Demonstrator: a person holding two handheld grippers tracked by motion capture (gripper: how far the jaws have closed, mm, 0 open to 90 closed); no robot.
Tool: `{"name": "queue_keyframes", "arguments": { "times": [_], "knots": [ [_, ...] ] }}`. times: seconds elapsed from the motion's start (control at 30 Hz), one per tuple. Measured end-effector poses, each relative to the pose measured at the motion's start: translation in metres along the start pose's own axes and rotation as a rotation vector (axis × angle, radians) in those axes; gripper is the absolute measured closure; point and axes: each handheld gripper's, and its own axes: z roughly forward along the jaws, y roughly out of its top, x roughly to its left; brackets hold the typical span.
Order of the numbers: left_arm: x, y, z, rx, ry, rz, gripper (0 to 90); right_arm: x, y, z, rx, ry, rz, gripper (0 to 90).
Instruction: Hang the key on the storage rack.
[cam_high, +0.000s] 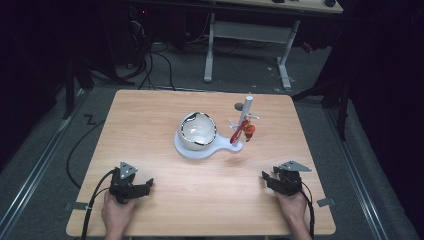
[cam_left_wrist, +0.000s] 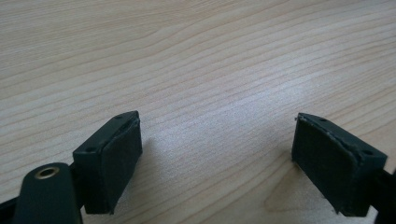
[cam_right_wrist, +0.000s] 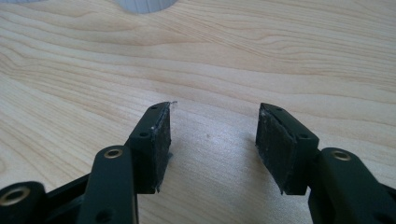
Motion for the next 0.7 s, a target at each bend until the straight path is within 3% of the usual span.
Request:
{"name": "queue_keyframes", "arguments": {
  "times": [0.27, 0.33, 0.7],
  "knots": [
    [0.0000, 0.0000, 0.0000, -0.001, 0.000, 0.000, 16.7, 0.0001, 0.0004, 0.0012, 0.011, -0.009, -0.007, 43.9],
    [0.0000, 0.0000, 0.0000, -0.001, 0.000, 0.001, 16.7, 0.0033, 0.0005, 0.0017, 0.018, -0.027, -0.031, 42.7],
    [-0.0002, -0.0002, -0.0002, -0.001, -0.001, 0.000, 16.7, 0.0028, 0.0004, 0.0019, 0.021, -0.038, -0.015, 38.5]
  ]
}}
